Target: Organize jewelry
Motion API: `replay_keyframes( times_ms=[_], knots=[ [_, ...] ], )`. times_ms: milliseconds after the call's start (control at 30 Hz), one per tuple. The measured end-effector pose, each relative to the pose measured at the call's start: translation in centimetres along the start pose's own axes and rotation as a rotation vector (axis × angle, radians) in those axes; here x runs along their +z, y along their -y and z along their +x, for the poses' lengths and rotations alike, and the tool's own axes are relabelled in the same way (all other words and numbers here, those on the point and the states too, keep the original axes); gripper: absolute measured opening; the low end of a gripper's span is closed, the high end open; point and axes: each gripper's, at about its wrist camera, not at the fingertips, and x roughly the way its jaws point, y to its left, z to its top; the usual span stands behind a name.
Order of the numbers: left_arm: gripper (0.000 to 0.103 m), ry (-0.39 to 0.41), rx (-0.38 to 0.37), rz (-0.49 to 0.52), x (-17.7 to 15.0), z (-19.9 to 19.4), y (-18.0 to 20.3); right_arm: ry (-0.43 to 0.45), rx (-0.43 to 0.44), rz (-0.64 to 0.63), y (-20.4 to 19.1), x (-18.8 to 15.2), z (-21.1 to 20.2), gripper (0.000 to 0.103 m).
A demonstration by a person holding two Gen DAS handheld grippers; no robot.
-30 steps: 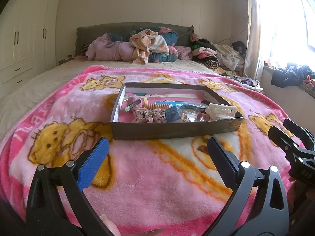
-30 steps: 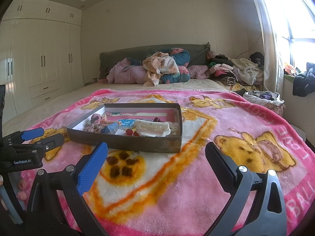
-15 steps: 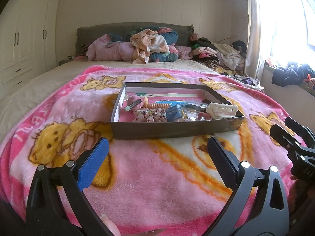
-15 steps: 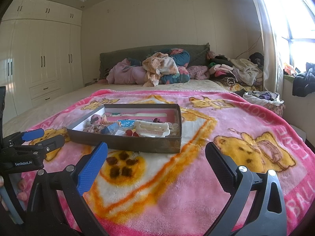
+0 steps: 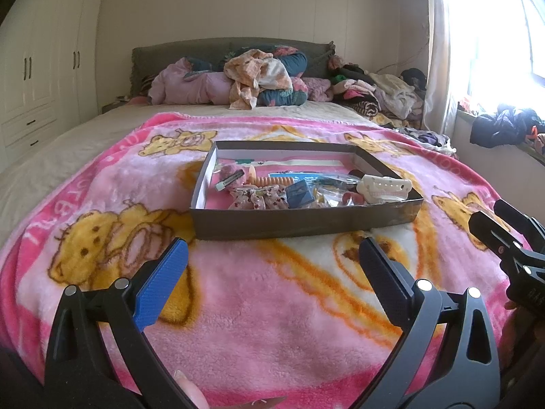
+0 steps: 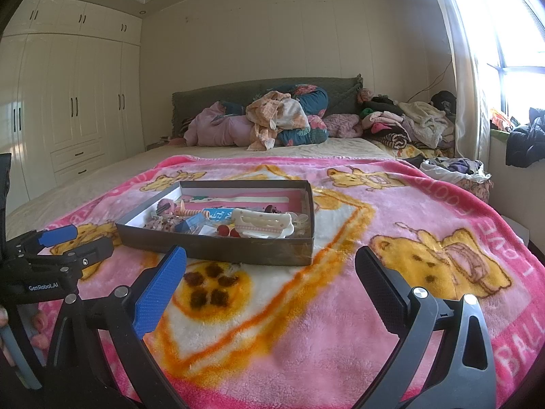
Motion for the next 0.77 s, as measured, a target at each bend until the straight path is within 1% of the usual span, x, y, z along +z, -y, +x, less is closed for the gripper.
replay_keyframes(
  times_ms=[200,367,533,633,667,767],
  knots=[
    [0.092,-0.006,0.005,-0.001,0.0,0.1,-0.1,-0.01,-0.007,-0.006,-0.2,0.0,0.1,0.097],
    [0.091,-0.025,-0.009,-0.026,0.3,0.6,-1.2,-0.012,-0.016,-0.008,-0.2,-0.1,0.2,0.097],
    [0.092,-0.047,0.004,-0.055,0.6,1.5,-2.3,-0.021,-0.018,0.019,0.4,-0.1,0.3,0.097],
    [0.092,-0.072,0.047,-0.091,1.2,2.6,-4.1,-0.031,-0.029,0.078,2.1,0.4,0.8,0.097],
    [0.092,-0.079,0.064,-0.11,1.4,3.0,-4.9,-0.047,-0.035,0.109,3.1,0.6,1.3,0.097],
    [0.092,-0.09,0.165,-0.183,3.1,4.6,-9.6,-0.148,-0.123,0.17,6.5,1.5,4.0,0.097]
  ],
)
